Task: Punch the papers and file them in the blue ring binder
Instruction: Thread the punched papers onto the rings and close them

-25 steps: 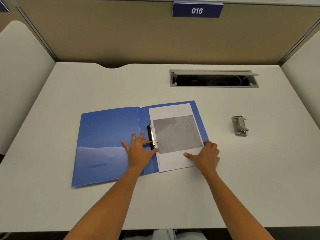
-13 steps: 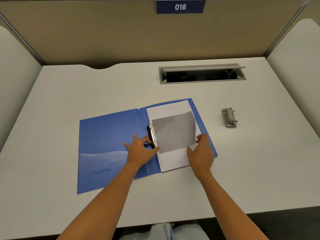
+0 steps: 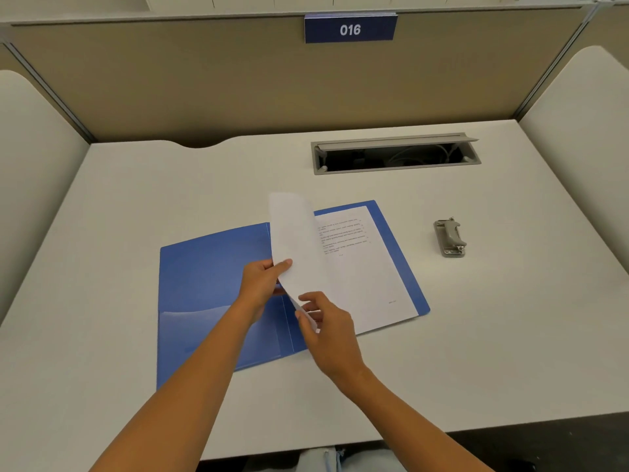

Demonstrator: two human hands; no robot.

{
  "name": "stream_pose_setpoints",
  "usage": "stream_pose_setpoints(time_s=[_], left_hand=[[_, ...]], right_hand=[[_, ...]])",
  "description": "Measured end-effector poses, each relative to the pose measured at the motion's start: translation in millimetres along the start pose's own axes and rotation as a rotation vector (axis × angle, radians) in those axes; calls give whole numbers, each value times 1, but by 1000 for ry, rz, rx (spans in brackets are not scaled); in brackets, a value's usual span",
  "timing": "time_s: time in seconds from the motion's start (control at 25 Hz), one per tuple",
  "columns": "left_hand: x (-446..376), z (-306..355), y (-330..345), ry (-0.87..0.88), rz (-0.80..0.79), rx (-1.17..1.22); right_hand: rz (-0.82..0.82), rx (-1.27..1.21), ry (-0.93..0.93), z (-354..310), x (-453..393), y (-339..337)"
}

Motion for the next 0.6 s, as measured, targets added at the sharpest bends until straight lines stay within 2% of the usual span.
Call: stream_pose_setpoints(time_s=[0.12, 0.24, 0.48, 0.6], left_hand=[[3, -9, -2, -44, -29, 60], [11, -15, 14, -104, -131, 167], [23, -13, 50, -214, -291, 578], [25, -13, 57, -207, -308, 583]], right_hand=[[0, -48, 24, 3, 4, -4], [18, -44, 14, 4, -8, -14], [3, -63, 55, 9, -40, -31], [9, -138, 58, 9, -43, -38]])
Point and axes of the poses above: each hand's wrist, its own x-axis away from the middle knuckle, its own y-axis out of the palm, z = x × y, the point moved 5 cm from there along -x, towards the middle knuckle, and after that the axes turned 1 degree about -z, right-handed, at the moved point
